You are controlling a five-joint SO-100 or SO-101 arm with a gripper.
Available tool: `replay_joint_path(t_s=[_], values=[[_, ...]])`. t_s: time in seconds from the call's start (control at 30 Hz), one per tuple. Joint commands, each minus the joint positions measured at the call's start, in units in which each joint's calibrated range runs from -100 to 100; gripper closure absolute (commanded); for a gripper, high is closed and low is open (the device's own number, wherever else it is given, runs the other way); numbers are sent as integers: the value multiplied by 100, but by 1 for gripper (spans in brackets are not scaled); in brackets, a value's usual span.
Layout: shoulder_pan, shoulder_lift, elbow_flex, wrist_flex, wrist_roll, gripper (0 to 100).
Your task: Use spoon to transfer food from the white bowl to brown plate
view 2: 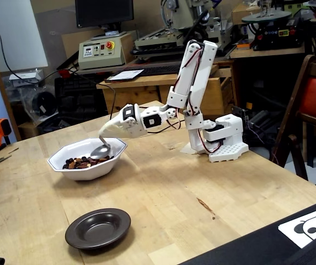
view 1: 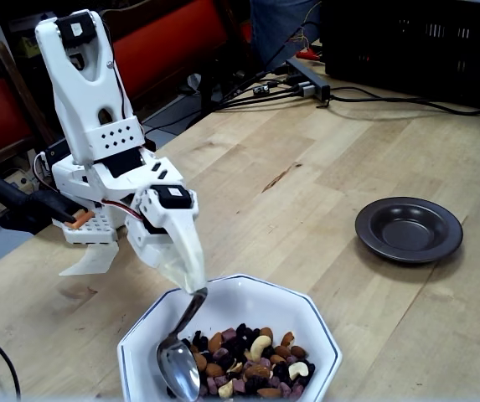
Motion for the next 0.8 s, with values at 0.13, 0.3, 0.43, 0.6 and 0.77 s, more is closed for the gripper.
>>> replay_joint_path(t_s=[0.13, 0.3, 0.43, 0.6, 0.77], values=[[86, 805, -1221, -129, 63, 97], [86, 950, -1398, -129, 68, 97], [86, 950, -1398, -129, 34, 97], [79, 942, -1398, -129, 29, 97], [79, 976, -1381, -129, 29, 97]])
